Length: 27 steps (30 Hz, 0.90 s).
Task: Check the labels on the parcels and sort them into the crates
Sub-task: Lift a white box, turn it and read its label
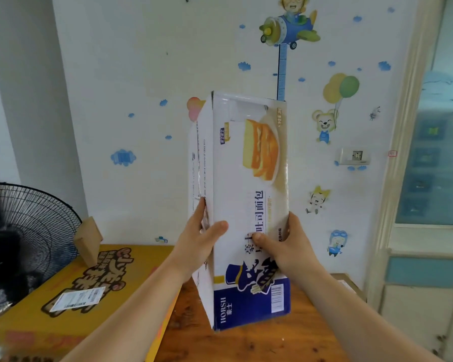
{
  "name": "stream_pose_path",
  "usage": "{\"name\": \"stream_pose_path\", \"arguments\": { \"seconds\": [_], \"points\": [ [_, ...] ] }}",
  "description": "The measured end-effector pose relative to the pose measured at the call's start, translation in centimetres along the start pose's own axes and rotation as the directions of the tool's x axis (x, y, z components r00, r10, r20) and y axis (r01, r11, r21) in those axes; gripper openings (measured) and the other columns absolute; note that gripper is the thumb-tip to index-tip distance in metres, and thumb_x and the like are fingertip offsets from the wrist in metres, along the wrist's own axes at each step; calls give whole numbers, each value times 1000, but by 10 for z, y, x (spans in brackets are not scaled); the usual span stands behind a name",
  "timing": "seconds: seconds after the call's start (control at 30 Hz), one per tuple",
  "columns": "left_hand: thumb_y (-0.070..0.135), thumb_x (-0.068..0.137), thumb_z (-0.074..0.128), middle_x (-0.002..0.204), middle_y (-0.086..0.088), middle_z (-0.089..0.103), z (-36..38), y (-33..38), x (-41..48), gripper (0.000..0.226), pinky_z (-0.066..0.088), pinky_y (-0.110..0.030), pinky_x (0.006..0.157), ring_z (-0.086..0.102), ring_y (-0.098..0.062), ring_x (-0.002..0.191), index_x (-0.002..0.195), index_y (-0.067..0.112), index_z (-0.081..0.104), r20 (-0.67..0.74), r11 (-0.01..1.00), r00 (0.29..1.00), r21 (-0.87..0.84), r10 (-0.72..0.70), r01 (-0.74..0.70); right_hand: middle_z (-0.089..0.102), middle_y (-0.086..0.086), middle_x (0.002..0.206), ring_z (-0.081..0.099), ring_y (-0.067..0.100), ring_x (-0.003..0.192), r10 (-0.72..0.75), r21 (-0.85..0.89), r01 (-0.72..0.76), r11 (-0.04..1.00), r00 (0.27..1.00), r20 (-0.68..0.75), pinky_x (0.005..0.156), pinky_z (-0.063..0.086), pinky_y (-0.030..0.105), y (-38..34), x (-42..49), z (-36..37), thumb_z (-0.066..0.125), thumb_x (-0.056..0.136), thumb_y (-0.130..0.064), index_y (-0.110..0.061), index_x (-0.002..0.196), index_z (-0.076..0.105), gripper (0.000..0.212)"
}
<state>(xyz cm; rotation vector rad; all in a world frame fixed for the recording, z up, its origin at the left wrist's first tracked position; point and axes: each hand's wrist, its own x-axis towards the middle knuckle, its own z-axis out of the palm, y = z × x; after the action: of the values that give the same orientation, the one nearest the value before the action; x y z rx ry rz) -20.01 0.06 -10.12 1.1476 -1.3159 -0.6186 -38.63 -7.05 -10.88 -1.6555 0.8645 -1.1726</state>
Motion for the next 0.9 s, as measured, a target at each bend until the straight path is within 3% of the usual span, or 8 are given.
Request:
{"name": "stream_pose_path", "arguments": {
  "seconds": [0.1, 0.2, 0.27, 0.37, 0.53, 0.7, 0.8, 0.9],
  "points": [
    [33, 97, 56, 130, 15, 63, -2, 1, 1, 56, 53, -45, 97, 64, -12, 115, 148, 42, 35, -57, 999, 998, -17, -32, 31, 64, -17, 100, 70, 4, 75, -3, -53, 3, 999, 1000, 1, 59, 57, 22, -3, -3, -2, 77, 83, -32, -36, 122, 39, 54],
    [23, 100, 50, 121, 15, 68, -1, 6, -1, 39, 52, -43, 97, 64, -13, 114, 132, 43, 49, -84, 998, 996, -62, -30, 25, 59, -20, 105, 69, 7, 81, 6, -37, -5, 999, 999, 44, 70, 61, 32, -10, -3, 2, 78, 82, -27, -41, 124, 27, 67],
    [31, 89, 67, 118, 6, 70, 2, 7, -2, 44, 54, -46, 94, 66, -20, 112, 128, 36, 50, -83, 994, 996, -105, -26, 17, 57, -19, 109, 67, 8, 88, -9, -84, 15, 996, 998, 69, 77, 60, 34, -16, -3, 4, 78, 82, -24, -38, 124, 22, 72],
    [36, 69, 84, 120, -1, 69, 4, 5, -1, 77, 56, -46, 90, 67, -21, 109, 135, 22, 48, -98, 995, 995, -96, -2, -7, 59, -15, 122, 65, 13, 102, -29, -141, 39, 989, 997, 72, 90, 56, 40, -21, -3, 5, 76, 83, -32, -36, 147, 17, 87],
    [17, 80, 79, 119, 0, 70, 8, 1, 1, 65, 55, -50, 93, 68, -18, 107, 136, 22, 47, -144, 999, 990, -49, 1, -8, 63, -18, 108, 63, 0, 92, -53, -122, 61, 991, 997, 63, 62, 51, 14, -17, -8, 5, 72, 88, -32, -36, 142, 36, 65],
    [32, 76, 81, 117, 3, 70, 8, 6, -3, 62, 55, -50, 91, 68, -18, 106, 131, 26, 51, -166, 999, 986, -34, 19, -25, 66, -16, 110, 66, 5, 95, -57, -100, 62, 993, 997, 54, 74, 57, 24, -18, -7, 5, 75, 85, -30, -36, 138, 40, 64],
    [54, 77, 62, 117, 4, 68, 9, 17, -4, 57, 54, -49, 94, 67, -18, 107, 127, 31, 48, -212, 994, 977, -110, -33, 10, 64, -16, 108, 66, 6, 93, -21, -50, 23, 998, 999, 47, 78, 58, 31, -27, -6, 5, 69, 89, -36, -39, 131, 40, 52],
    [49, 94, 53, 115, 8, 66, 12, 23, -1, 43, 54, -46, 92, 67, -15, 103, 130, 30, 43, -257, 998, 965, -50, -58, 47, 60, -15, 103, 62, 8, 92, 0, -50, -2, 999, 999, -40, 77, 54, 31, -29, -3, 7, 55, 95, -46, -32, 127, 41, 38]
  ]
}}
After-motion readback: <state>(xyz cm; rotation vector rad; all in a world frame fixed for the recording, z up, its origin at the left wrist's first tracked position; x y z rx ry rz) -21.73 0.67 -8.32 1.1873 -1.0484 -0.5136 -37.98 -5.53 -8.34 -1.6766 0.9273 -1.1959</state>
